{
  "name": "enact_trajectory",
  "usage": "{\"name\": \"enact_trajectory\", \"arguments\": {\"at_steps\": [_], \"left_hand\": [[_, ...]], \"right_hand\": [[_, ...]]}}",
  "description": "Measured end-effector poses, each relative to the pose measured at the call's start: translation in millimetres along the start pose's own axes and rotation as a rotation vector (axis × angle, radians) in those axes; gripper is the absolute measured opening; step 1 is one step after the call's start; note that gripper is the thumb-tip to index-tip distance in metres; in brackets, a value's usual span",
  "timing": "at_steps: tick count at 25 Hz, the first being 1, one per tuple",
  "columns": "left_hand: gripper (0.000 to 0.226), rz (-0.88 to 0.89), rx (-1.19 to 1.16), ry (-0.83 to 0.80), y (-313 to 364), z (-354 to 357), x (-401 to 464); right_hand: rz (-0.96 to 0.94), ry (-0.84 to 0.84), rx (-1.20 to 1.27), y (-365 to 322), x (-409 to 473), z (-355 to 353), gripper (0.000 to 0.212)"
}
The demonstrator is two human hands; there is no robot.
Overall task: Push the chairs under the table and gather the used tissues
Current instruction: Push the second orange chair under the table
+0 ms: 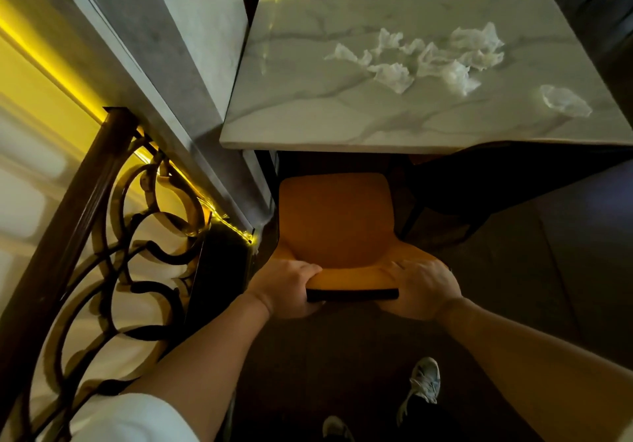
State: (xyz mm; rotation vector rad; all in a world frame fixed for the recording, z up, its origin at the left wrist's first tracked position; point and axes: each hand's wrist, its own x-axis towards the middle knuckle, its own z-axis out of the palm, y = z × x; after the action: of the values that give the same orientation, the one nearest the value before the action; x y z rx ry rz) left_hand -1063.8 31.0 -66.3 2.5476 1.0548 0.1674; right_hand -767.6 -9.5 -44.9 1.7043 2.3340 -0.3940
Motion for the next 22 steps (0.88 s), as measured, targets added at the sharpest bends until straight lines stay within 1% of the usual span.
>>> {"name": "enact_trajectory", "arguments": {"at_steps": [8, 12, 17, 22], "left_hand": [[0.062, 0.050, 0.046, 0.043, -22.2, -5.1, 18.0], [0.060, 0.054, 0.070, 0.047, -33.1, -11.0, 28.0], [0.059, 0.038, 0.074, 0.046, -49.4, -17.3, 42.9], [0.056, 0.080, 0.098, 0.070, -66.0, -16.2, 51.3]], "right_hand": [[-0.007, 0.073, -0.012, 4.1, 21.1, -4.7, 0.072], [0.008, 0.076, -0.004, 8.8, 36.2, -3.2, 0.080], [0.000, 0.088, 0.019, 13.6, 57.0, -9.2, 0.073], [0.009, 0.065, 0.016, 15.0, 69.5, -15.3, 0.072]]}}
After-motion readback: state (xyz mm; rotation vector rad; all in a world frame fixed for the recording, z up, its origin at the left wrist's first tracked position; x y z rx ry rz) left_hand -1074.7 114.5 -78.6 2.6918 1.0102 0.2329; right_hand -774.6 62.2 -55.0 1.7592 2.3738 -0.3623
